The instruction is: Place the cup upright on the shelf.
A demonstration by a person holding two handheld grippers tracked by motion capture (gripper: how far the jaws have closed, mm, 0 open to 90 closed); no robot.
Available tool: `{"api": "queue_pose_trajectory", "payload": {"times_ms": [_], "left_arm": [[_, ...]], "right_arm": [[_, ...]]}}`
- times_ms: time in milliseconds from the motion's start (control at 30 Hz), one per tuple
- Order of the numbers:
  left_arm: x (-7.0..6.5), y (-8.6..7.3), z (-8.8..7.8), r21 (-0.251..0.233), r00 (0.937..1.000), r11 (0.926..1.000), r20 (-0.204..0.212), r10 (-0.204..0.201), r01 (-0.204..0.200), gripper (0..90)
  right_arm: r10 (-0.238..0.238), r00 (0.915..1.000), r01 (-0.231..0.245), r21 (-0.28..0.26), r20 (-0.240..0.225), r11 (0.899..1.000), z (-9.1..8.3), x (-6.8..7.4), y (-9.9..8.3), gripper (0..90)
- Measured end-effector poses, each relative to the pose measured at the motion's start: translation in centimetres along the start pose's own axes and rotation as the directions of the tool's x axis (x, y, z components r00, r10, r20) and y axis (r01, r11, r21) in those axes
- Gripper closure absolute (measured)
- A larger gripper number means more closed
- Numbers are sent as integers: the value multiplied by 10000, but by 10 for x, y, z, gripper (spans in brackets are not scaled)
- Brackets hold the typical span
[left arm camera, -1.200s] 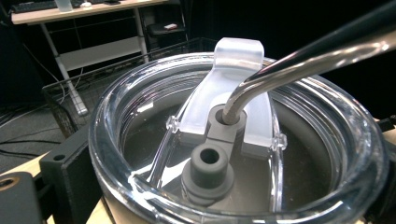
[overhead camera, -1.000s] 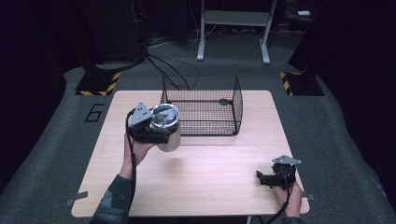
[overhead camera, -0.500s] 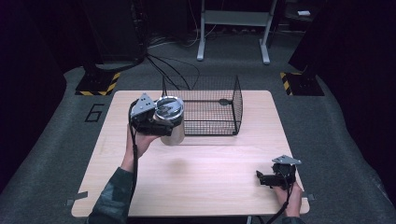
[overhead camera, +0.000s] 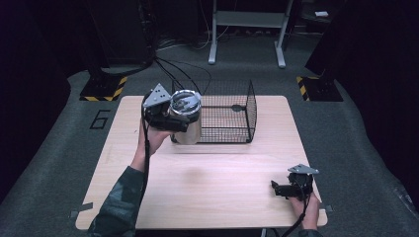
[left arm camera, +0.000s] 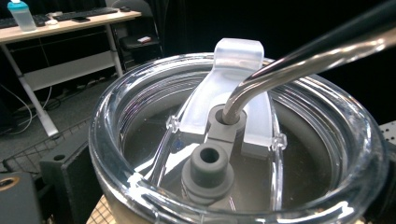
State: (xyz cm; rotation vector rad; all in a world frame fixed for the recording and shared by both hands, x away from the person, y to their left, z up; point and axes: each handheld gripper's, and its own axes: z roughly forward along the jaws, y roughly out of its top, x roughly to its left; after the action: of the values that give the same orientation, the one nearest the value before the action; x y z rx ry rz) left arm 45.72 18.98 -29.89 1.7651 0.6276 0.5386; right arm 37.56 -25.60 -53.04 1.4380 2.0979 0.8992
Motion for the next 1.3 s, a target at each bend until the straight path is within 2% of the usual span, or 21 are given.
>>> {"api": "queue_pose_trajectory", "payload": {"times_ms": [300,467,700,833,1067,1300], "left_arm": [[12,16,18,1,9997,9998,-75,-220,220,37],[16,23,28,-16,9997,9999,-213,-120,120,37],[21,33,42,-48,9993,9998,-326,-203,201,37],[22,37,50,27,9990,10000,-452,-59,60,37],[25,40,62,89,9984,10000,-559,12,-7,37],[29,39,75,94,9978,9998,-646,-166,173,37]], "right_arm": [[-81,10000,81,34,-16,10000,0,0,0,0],[-164,9998,164,72,-61,9998,0,0,0,0],[-174,9998,175,76,-76,9998,0,0,0,0],[-151,9999,151,19,-83,9999,0,0,0,0],[-155,9999,156,56,-67,9999,0,0,0,0],[-92,9999,92,3,-89,10000,0,0,0,0]]}}
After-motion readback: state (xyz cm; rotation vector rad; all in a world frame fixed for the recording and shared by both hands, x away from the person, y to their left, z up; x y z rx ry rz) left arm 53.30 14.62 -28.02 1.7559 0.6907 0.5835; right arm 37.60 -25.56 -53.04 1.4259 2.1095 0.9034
